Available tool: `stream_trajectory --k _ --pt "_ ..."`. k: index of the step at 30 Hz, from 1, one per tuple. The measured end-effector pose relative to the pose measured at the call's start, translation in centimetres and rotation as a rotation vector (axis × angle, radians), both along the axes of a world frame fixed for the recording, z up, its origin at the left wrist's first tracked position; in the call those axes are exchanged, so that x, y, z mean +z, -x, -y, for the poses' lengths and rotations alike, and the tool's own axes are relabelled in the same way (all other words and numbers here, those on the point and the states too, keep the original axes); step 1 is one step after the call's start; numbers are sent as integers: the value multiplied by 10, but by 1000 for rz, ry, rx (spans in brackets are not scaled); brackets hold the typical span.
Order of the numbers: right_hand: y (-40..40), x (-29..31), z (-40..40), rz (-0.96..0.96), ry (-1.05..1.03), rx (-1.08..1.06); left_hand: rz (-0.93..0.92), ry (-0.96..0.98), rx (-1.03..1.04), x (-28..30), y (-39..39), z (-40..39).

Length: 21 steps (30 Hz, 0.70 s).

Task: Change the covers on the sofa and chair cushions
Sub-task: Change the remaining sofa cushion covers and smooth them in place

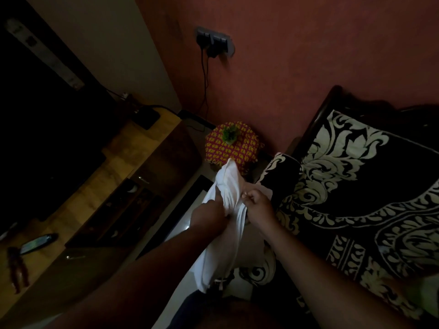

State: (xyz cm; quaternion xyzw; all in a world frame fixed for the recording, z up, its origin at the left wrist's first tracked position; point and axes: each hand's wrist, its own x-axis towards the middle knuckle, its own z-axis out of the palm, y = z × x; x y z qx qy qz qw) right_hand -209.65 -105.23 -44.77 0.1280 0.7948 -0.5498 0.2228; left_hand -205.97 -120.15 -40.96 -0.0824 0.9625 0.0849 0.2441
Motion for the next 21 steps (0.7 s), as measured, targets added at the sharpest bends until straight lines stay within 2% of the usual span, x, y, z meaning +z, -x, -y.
stream_trajectory --k 4,6,8,11,14,15,16,19,20,21 --pt "-8 2 -9 -75 28 13 -2 53 -38 -3 -7 -16" --pt "-13 -3 -12 -72 -18 5 -5 14 -40 -7 -6 -16" --pt "-15 -7 -14 -84 -68 -43 0 -121 4 -7 -2 -16" --pt "-16 0 -12 -92 -114 -93 43 -427 80 0 10 -22" --pt "-12 8 -21 -80 -303 -128 148 -790 192 -6 14 -19" --pt "-11 8 -28 -67 -343 -117 145 -823 228 -6 12 -15" --pt "-9 8 -36 -70 -347 -95 68 -783 231 -8 11 -10" --pt "-10 10 -53 -171 -297 -20 -82 -504 228 -17 12 4" --pt "-14 12 -54 -221 -305 0 -90 -412 207 -20 12 2" --pt "-18 13 -53 -279 -331 16 -55 -411 261 -20 14 -2"
